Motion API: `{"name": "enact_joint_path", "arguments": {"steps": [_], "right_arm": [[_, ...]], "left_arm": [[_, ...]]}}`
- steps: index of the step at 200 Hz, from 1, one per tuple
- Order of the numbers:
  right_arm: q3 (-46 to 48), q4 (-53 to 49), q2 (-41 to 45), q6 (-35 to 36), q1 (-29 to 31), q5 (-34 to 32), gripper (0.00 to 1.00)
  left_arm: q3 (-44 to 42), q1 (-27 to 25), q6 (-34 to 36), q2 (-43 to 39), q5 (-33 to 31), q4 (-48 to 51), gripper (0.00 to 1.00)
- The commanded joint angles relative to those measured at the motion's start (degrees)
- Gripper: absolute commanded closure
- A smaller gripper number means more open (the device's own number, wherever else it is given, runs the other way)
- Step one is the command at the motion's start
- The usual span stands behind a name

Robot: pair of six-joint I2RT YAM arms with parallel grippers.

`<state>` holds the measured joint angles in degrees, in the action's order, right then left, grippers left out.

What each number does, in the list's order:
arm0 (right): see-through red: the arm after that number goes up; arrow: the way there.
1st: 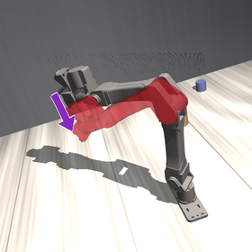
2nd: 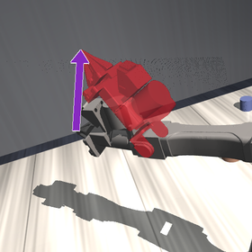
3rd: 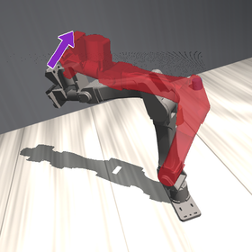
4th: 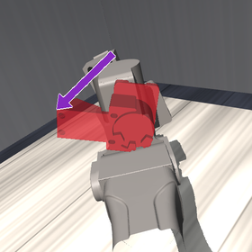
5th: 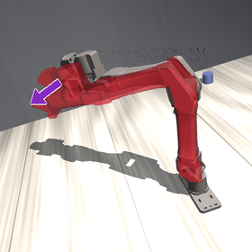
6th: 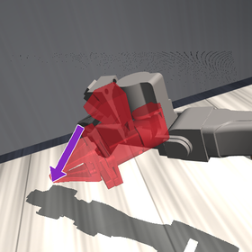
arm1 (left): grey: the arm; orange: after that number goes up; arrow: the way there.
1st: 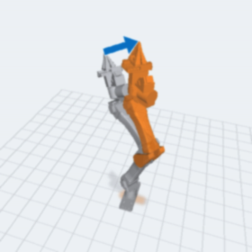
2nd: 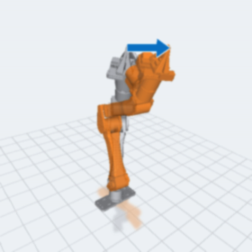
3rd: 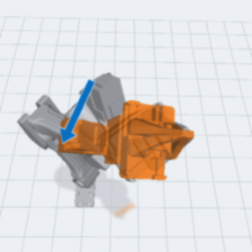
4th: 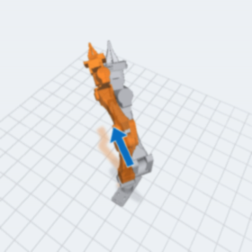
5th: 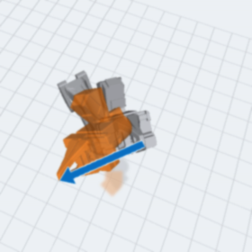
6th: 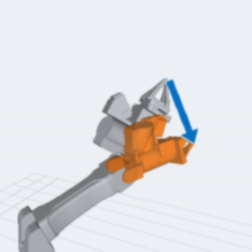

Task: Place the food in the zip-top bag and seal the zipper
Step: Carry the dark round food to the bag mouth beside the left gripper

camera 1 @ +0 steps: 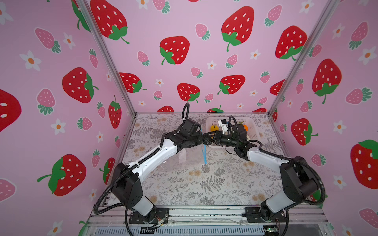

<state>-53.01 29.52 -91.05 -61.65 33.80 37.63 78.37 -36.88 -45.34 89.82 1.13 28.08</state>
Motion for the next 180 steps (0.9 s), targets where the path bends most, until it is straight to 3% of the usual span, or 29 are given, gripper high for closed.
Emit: {"name": "enact_joint_path", "arguments": {"steps": [1,180], "right_arm": [[0.76,0.88,-1.06,0.26,0.3,-0.61,0.61],[-1.47,-4.12,-1.9,3.96,1.07,-2.66,0.61]], "left_arm": [[2.05,0.29,-1.0,-2.13,0.1,-0.54,1.0],[1.25,0.27,-1.69,-2.91,1.58,-2.11,1.0]]}}
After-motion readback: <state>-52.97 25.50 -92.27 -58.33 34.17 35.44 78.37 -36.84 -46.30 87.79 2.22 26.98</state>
